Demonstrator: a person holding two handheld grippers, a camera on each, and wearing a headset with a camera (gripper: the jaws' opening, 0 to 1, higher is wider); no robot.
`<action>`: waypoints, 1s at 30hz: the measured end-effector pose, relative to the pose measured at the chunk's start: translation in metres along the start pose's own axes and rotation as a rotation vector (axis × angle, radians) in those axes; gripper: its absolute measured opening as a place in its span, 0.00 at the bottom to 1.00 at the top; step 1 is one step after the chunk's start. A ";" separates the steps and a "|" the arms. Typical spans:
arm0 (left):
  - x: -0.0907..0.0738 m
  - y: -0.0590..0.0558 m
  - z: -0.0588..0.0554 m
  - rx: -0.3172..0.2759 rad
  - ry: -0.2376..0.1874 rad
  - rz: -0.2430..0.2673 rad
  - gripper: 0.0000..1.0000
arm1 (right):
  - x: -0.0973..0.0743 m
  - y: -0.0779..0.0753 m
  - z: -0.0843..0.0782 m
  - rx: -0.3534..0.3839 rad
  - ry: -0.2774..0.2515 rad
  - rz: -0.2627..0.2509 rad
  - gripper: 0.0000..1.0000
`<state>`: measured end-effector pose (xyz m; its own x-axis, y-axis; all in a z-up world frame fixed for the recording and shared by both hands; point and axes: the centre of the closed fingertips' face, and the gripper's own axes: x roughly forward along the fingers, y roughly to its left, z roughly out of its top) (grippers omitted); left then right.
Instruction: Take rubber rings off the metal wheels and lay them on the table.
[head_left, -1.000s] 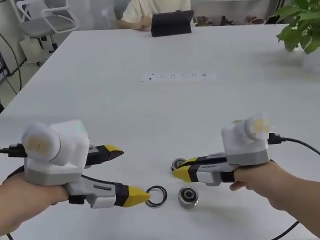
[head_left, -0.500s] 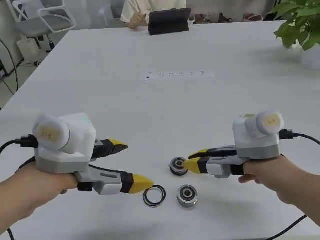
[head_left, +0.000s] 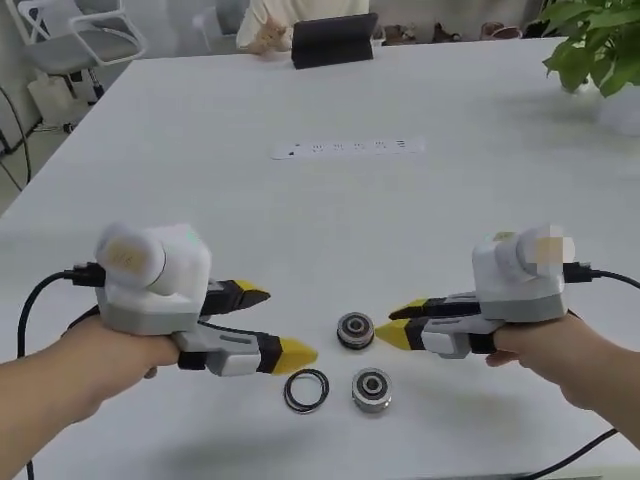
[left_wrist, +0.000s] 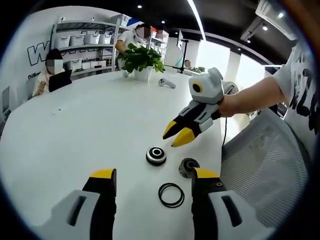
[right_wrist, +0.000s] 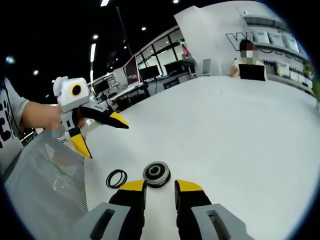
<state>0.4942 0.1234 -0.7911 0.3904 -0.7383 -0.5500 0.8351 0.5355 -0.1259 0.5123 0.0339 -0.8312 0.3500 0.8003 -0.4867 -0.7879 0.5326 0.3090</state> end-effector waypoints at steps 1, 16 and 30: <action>0.001 0.000 0.000 -0.004 0.000 -0.001 0.55 | 0.000 0.000 0.000 0.000 0.000 0.000 0.20; 0.026 0.001 0.001 -0.006 0.014 -0.026 0.48 | 0.010 0.004 -0.010 -0.063 0.031 0.015 0.21; 0.047 -0.006 0.001 0.002 0.034 -0.056 0.42 | 0.019 0.004 -0.015 -0.090 0.047 0.018 0.18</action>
<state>0.5077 0.0852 -0.8155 0.3299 -0.7525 -0.5700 0.8559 0.4932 -0.1558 0.5080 0.0476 -0.8514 0.3132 0.7946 -0.5202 -0.8367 0.4900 0.2447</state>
